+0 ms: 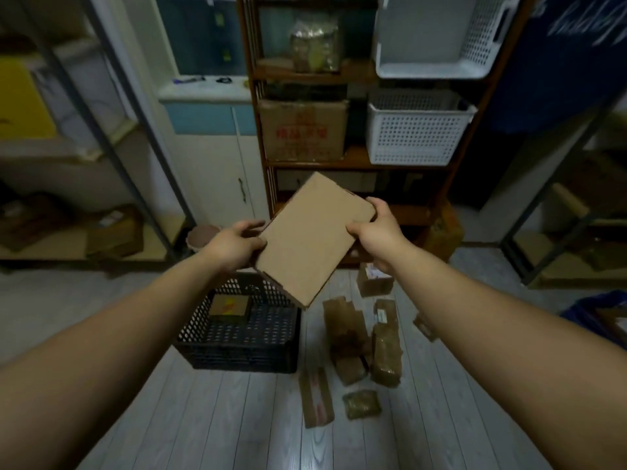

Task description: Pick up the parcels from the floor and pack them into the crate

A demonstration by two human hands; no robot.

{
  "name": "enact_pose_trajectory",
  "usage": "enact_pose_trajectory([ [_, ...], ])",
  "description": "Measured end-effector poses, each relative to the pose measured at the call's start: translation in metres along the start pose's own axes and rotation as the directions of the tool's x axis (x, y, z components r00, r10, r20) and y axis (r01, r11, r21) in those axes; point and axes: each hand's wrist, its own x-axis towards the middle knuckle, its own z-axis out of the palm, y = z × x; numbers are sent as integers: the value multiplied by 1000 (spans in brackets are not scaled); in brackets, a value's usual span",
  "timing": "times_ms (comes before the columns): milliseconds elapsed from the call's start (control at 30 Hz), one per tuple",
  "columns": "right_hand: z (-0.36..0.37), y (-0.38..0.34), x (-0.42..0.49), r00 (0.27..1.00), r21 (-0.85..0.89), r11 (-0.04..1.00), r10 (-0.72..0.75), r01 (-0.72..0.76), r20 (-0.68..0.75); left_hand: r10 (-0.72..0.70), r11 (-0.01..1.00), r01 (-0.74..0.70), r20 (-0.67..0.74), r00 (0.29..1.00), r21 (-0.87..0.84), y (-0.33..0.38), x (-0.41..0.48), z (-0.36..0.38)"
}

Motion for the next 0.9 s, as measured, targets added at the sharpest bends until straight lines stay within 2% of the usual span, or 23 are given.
enact_pose_trajectory([
  [67, 9, -16, -5, 1000, 58, 998, -5, 7, -28, -57, 989, 48, -58, 997, -141, 3, -9, -13],
  [133, 22, -31, -7, 999, 141, 990, 6, 2, -53, -104, 970, 109, 33, 994, -217, 4, -15, -27],
  [200, 41, -44, -7, 999, 188, 982, 4, 6, -54, -84, 964, 101, 79, 993, -246, 4, -15, -44],
  [267, 67, -53, -6, 996, 152, 988, -6, 19, -87, -39, 954, 35, -6, 999, -298, 4, -9, -65],
  [400, 133, -64, 4, 974, -76, 995, -74, 58, -216, -2, 941, -80, -242, 970, -329, 0, 6, -128],
  [467, 168, -67, 9, 979, -114, 991, -89, 69, -181, 14, 947, -118, -326, 945, -298, -7, 17, -165],
  [533, 200, -71, 12, 984, -152, 983, -121, 100, -130, 57, 972, -138, -379, 924, -191, -13, 27, -199],
  [600, 227, -71, 15, 983, -180, 973, -161, 144, -85, 95, 975, -162, -373, 923, -151, -18, 38, -227],
  [700, 256, -70, 23, 987, -190, 971, -155, 143, -49, 89, 971, -152, -309, 947, -187, -25, 55, -257],
  [900, 278, -62, 52, 992, -259, 959, -122, 112, -24, 131, 973, -166, -209, 969, -161, -37, 93, -273],
])
